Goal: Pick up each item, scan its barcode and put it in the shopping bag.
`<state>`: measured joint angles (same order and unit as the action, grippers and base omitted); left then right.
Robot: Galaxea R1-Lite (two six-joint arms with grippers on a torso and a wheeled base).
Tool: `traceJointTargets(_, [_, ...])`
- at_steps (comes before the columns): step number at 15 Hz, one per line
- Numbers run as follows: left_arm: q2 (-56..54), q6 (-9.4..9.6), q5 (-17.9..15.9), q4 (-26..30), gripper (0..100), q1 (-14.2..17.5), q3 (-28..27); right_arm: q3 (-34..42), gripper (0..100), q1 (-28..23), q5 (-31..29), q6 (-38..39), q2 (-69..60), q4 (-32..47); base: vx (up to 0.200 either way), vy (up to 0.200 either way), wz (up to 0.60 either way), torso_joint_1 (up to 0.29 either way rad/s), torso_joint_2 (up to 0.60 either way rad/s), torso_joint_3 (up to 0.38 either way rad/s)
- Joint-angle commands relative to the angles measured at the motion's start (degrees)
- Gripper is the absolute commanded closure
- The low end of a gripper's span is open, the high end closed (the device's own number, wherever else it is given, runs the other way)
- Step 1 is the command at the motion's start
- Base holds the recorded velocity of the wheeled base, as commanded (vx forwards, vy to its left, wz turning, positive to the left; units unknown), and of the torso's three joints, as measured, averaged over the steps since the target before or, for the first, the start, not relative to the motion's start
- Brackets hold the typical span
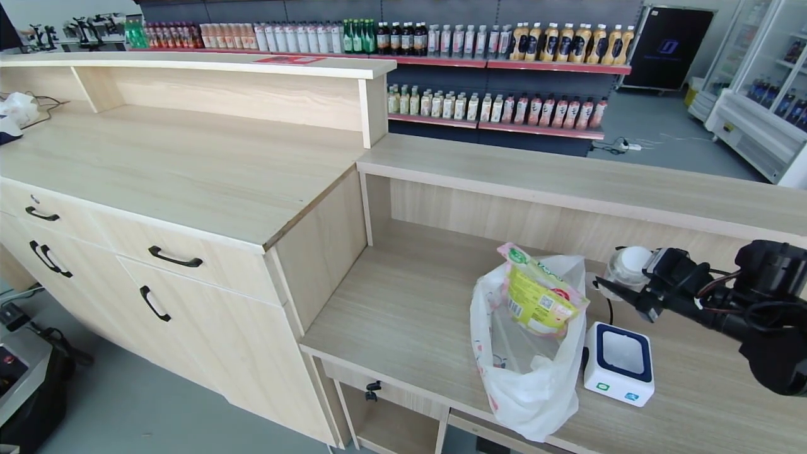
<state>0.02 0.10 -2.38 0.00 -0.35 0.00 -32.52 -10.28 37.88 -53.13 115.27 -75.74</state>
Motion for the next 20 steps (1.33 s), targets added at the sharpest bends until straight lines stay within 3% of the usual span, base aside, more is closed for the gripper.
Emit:
traceJointTargets(1, [0.1, -0.01, 0.0, 0.0, 0, 0.0, 0.0, 1.3, 100, 0.1, 0.1, 0.0, 3.5, -3.9, 0.000, 0.000, 0.00, 0.000, 0.00, 0.000])
traceJointTargets(6, [0.1, -0.01, 0.0, 0.0, 0, 0.0, 0.0, 2.6, 100, 0.6, 0.1, 0.0, 7.4, -10.7, 0.000, 0.000, 0.00, 0.000, 0.00, 0.000])
traceJointTargets(20, [0.1, -0.01, 0.0, 0.0, 0, 0.0, 0.0, 3.1, 100, 1.7, 2.6, 0.5, 10.1, -13.0, 0.000, 0.000, 0.00, 0.000, 0.00, 0.000])
